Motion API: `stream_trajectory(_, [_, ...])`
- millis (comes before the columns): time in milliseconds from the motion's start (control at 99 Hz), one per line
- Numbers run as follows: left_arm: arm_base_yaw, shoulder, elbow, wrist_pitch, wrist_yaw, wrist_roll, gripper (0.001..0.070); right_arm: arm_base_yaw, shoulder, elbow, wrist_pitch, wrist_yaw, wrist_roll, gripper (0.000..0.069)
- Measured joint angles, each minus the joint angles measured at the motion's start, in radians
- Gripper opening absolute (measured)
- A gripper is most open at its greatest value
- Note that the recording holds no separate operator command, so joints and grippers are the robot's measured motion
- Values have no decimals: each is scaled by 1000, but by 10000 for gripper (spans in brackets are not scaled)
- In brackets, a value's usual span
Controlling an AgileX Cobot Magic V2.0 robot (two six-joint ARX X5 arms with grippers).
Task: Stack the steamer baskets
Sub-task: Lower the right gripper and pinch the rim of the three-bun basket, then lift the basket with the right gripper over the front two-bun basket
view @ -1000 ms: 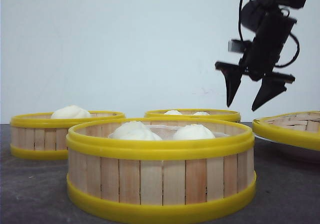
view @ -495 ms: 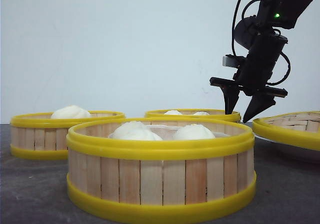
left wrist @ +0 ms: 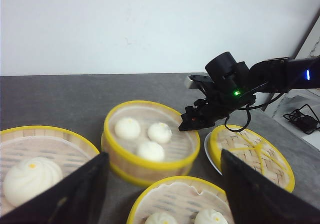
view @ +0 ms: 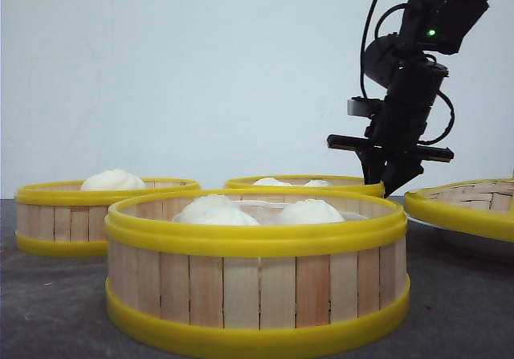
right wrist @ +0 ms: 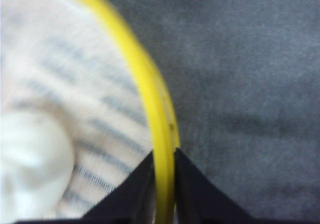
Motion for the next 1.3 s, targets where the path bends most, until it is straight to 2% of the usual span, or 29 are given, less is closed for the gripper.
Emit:
stream_trajectory(202, [0, -6, 0, -5, 0, 0, 428, 3, 14, 51, -57, 6, 8, 26])
stream_trajectory(536, [0, -6, 0, -46, 0, 5, 428, 2, -14, 270, -209, 6, 6, 26])
stream_trajectory(748, [0, -14, 0, -48, -1, 17, 428, 3, -166, 307, -312, -15, -49, 26])
stream_trajectory(899, [0, -39, 0, -50, -7, 33, 428, 8, -292, 307, -418, -67, -114, 26])
stream_trajectory(1000, [0, -52, 0, -52, -27, 46, 428, 15, -367, 307, -499, -121, -159, 26])
stream_trajectory(1010, [0, -58, 0, -54, -32, 55, 428, 23, -409, 307, -540, -144, -184, 26])
stream_trajectory(1061, [0, -59, 0, -55, -38, 60, 428, 35, -443, 307, -570, -148, -202, 26])
stream_trajectory(1303, [0, -61, 0, -61, -49, 73, 428, 103, -507, 315, -679, -153, -241, 26])
